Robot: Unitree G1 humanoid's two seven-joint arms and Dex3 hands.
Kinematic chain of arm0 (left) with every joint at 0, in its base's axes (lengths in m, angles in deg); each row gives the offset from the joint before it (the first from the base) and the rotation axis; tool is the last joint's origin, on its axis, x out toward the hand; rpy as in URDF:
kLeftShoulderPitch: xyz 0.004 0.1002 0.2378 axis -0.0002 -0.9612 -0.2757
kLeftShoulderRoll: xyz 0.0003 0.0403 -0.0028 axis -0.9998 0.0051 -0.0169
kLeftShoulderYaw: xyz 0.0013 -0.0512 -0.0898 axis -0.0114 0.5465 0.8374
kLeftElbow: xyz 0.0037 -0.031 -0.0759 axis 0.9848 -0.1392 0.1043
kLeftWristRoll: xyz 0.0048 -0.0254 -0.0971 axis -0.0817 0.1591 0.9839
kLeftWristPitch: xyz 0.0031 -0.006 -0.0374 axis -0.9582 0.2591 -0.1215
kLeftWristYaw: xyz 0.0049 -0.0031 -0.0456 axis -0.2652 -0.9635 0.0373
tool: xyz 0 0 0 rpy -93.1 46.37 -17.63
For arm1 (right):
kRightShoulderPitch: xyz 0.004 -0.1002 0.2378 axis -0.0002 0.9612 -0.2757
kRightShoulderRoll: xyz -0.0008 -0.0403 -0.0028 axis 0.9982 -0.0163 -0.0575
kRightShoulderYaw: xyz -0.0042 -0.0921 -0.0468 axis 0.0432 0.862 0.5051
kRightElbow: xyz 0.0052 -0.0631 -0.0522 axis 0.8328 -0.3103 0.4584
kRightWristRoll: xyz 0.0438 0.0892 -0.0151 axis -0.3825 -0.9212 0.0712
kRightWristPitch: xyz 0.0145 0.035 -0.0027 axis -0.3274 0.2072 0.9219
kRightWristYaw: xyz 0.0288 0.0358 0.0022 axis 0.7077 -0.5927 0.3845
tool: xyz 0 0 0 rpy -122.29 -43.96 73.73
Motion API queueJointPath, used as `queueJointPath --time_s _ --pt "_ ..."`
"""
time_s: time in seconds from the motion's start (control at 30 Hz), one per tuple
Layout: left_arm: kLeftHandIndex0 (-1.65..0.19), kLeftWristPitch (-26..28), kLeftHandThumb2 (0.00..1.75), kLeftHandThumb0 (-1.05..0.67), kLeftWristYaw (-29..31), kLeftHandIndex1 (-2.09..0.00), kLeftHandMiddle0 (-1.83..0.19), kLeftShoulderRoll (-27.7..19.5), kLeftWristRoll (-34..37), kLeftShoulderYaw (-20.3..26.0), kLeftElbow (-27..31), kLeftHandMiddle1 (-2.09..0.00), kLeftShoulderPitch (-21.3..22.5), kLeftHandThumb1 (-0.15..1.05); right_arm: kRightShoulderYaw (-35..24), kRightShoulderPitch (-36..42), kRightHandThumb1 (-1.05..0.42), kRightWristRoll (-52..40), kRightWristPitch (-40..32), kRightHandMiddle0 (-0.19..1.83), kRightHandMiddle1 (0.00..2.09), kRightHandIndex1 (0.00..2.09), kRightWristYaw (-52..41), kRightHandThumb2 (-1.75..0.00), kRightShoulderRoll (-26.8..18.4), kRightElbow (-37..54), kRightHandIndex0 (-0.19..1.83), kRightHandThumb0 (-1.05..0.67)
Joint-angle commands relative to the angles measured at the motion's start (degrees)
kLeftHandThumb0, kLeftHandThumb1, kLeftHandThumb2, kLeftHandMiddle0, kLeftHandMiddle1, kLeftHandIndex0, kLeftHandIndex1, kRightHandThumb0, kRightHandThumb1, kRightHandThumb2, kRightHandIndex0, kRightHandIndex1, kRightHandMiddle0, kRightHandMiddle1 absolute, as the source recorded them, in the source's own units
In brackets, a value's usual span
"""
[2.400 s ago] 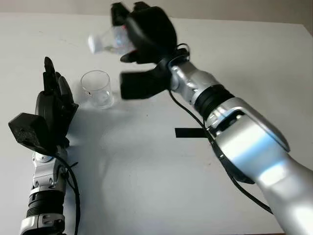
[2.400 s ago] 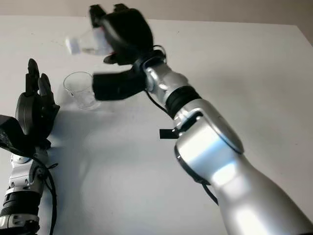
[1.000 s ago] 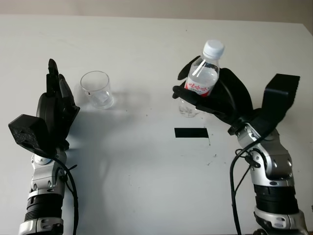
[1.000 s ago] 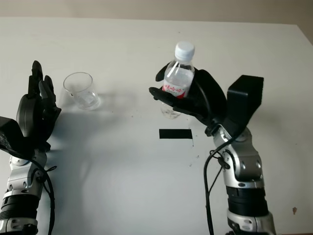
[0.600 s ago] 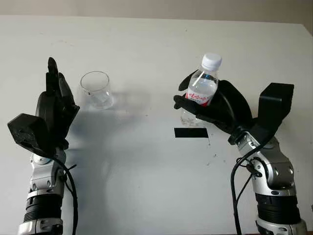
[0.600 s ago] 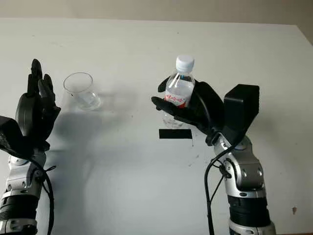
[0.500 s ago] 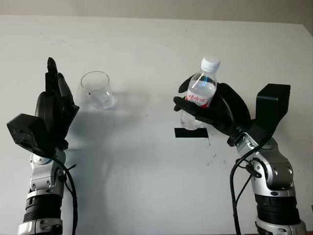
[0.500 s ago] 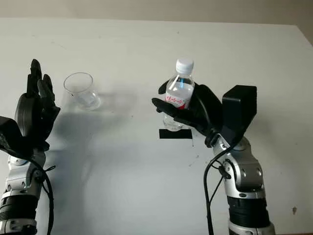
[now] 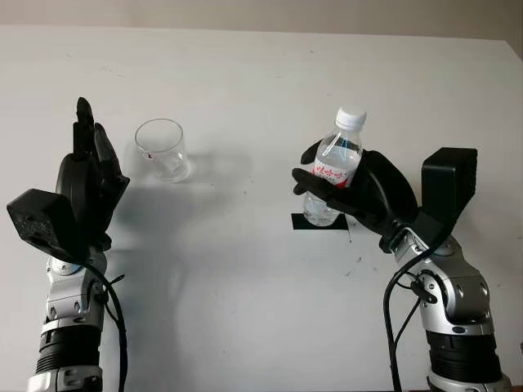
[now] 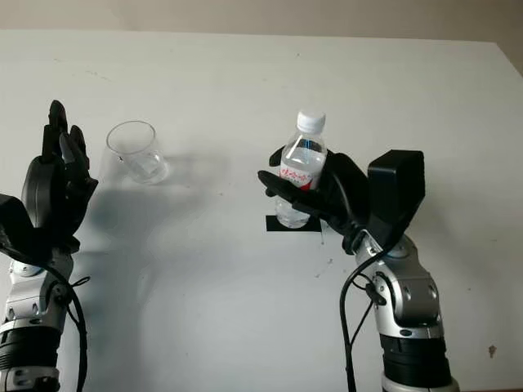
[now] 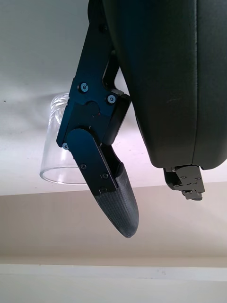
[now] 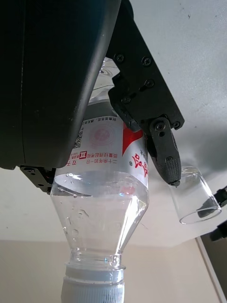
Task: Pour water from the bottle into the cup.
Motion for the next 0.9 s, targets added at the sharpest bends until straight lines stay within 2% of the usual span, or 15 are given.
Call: queueJointPath --time_s 0.0,0.07,0.27,0.43,0.47,0.5,0.53,0.63,0.7,0.87 --pt "0.19 0.19 0.83 -0.75 0.0 0.0 0.19 -0.98 -0.19 0.44 1.22 0.0 -0.83 1.05 0.4 0.33 -1.05 0.38 -0.13 1.38 2.09 2.09 0.25 -0.4 -0.09 1.45 1.8 -0.17" --pt "0.19 0.27 0.84 -0.74 -0.08 0.0 0.19 -1.05 -0.4 0.32 1.54 0.0 -0.9 1.05 1.15 0.68 -1.05 1.51 0.86 1.49 2.09 2.09 0.42 -0.4 -0.25 1.3 1.83 -0.17" --pt "0.19 0.63 0.83 -0.74 -0.27 0.0 0.19 -1.01 -0.11 0.45 1.76 0.0 -0.97 1.05 3.52 2.04 -1.05 5.04 2.28 1.58 2.09 2.09 0.72 -0.39 -0.59 1.47 1.83 -0.16" --pt "0.19 0.49 0.85 -0.73 -0.53 0.0 0.19 -0.94 -0.16 0.36 1.86 0.0 -0.86 1.05 5.64 3.58 -1.05 7.96 6.16 1.81 2.09 2.09 -0.89 -0.39 -1.72 0.73 1.83 -0.16" --pt "0.19 0.37 0.85 -0.73 -0.44 0.0 0.19 -0.99 -0.13 0.38 1.7 0.0 -0.83 1.05 6.24 3.87 -1.05 8.77 7.5 1.77 2.09 2.09 -1.59 -0.37 -2.28 0.34 1.75 -0.17" --pt "0.19 0.33 0.85 -0.74 -0.48 0.0 0.19 -0.98 -0.13 0.41 1.68 0.0 -0.83 1.05 6.66 4.13 -1.05 9.29 8.56 1.65 2.09 2.09 -2.31 -0.35 -2.68 -0.02 1.57 -0.18" --pt "0.19 0.45 0.84 -0.74 -0.5 0.0 0.19 -1.01 -0.12 0.43 1.76 0.0 -0.87 1.05 6.87 4.4 -1.05 9.5 9.52 1.34 2.09 2.09 -3.12 -0.32 -2.94 -0.43 1.29 -0.19" --pt "0.19 0.45 0.84 -0.74 -0.34 0.0 0.19 -1.05 0.17 0.61 1.69 0.0 -0.85 1.05 6.85 5.22 -1.05 9.33 10.17 0.57 2.09 2.09 -4.62 -0.23 -2.95 -0.99 0.76 -0.25" --pt "0.19 0.36 0.84 -0.74 -0.4 0.0 0.19 -1.13 0.15 0.71 1.5 0.0 -0.77 1.05 6.78 5.87 -1.05 9.3 10.07 0.31 2.09 2.09 -4.98 -0.17 -2.81 -0.83 0.54 -0.29" --pt "0.19 0.2 0.84 -0.73 0.05 0.0 0.19 -1.32 0.45 1.02 1.28 0.0 -0.7 1.05 6.22 7.51 -1.05 8.63 9.29 0.08 2.09 2.09 -5.34 -0.12 -2.51 -0.32 0.26 -0.36"
